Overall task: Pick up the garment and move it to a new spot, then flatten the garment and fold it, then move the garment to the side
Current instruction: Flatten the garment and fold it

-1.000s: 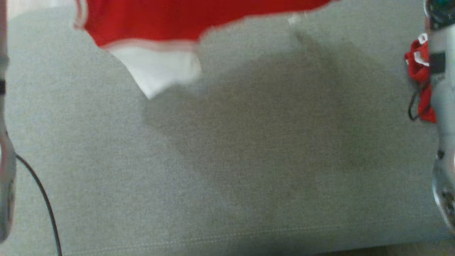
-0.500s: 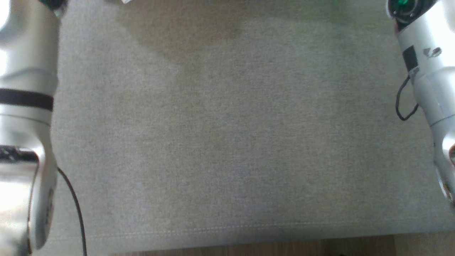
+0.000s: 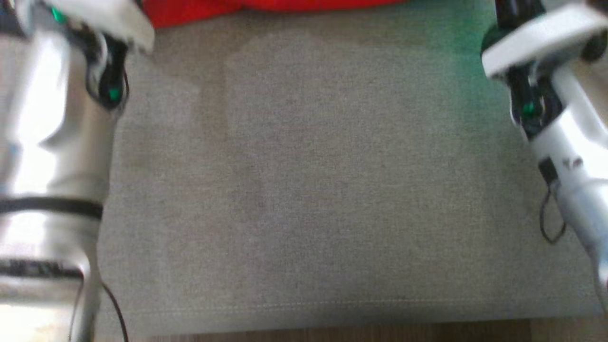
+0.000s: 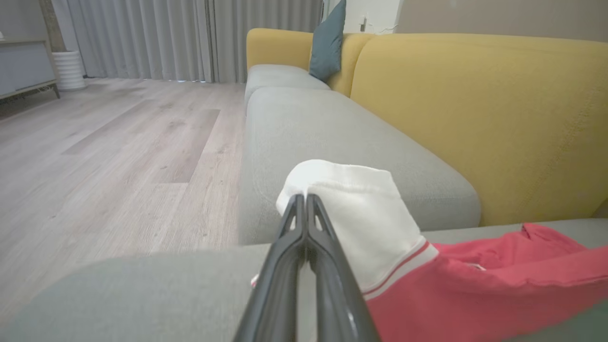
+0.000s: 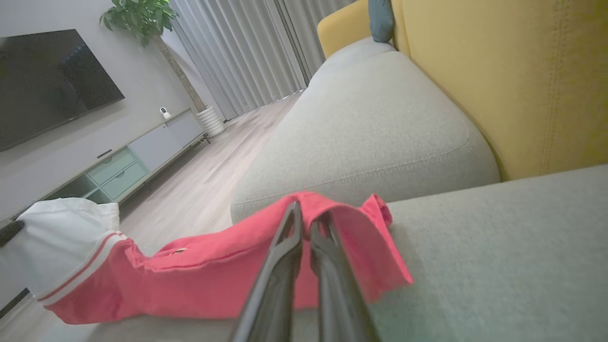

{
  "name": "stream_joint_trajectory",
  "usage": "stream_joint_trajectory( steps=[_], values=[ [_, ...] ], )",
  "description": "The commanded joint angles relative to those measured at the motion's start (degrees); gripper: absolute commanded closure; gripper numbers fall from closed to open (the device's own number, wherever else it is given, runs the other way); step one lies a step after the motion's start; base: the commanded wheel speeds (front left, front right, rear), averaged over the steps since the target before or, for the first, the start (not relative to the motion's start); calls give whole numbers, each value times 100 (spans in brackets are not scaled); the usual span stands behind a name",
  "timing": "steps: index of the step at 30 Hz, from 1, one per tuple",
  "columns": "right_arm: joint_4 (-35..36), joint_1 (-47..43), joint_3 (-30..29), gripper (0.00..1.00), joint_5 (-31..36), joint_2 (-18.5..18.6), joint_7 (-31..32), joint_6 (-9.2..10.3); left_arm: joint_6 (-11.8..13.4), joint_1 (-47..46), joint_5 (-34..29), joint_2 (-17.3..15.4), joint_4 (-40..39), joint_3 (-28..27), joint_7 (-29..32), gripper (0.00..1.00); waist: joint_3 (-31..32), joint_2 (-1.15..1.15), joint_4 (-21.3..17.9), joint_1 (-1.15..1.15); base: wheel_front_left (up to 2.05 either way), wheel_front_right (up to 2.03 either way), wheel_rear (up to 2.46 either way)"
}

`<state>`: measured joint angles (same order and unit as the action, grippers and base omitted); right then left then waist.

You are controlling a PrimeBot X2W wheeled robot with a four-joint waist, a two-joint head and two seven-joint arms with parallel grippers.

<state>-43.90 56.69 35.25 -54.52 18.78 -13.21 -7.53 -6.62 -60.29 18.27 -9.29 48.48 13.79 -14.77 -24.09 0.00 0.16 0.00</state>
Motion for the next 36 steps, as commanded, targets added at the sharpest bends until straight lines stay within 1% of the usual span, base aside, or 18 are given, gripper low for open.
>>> stream_joint_trajectory(
  steps=[1, 6, 8, 11, 15, 17, 21, 27, 32, 36],
  values=[
    [199, -144, 11, 100, -52, 63, -71, 4, -6, -27, 38, -296, -233, -176, -22, 100, 84, 0, 10, 0, 0, 0, 0],
    [747, -1250, -165, 100, -146, 298, -144, 4, 78, 1250, 151, -307, -1013, -332, -22, 100, 416, 0, 30, 0, 0, 0, 0],
    [972, -1735, -299, 100, -178, 319, -153, 4, 88, 1836, 241, -277, -1366, -349, -22, 100, 545, 0, 20, 0, 0, 0, 0],
    [1253, -2481, -527, 100, -144, 351, -149, 4, 180, 2711, 312, -261, -1994, -330, 39, 100, 747, 0, 30, 0, 0, 0, 0],
    [1649, -3422, -899, 100, -9, 343, 51, 4, 436, 3793, 390, -304, -2948, -354, 312, 100, 1006, 0, 49, 0, 0, 0, 0],
    [1844, -3892, -1123, 100, 115, 312, 236, 4, 603, 4316, 437, -321, -3450, -381, 517, 100, 1132, 0, 54, 0, 0, 0, 0],
    [2359, -4798, -1606, 100, 425, 128, 761, 4, 954, 5333, 542, -349, -4446, -434, 1007, 100, 1361, 0, 28, 0, 0, 0, 0],
    [3310, -5943, -2474, 100, 1127, -337, 1823, 4, 1423, 6575, 653, -463, -5725, -547, 1710, 100, 1621, 0, -38, 0, 0, 0, 0],
    [4155, -6677, -3211, 100, 1733, -881, 2794, 4, 1706, 7299, 744, -477, -6465, -560, 2172, 100, 1787, 0, -36, 0, 0, 0, 0],
    [4730, -7093, -3626, 100, 2082, -1232, 3456, 4, 1879, 7697, 805, -484, -6833, -560, 2466, 100, 1878, 0, -24, 0, 0, 0, 0]
  ],
)
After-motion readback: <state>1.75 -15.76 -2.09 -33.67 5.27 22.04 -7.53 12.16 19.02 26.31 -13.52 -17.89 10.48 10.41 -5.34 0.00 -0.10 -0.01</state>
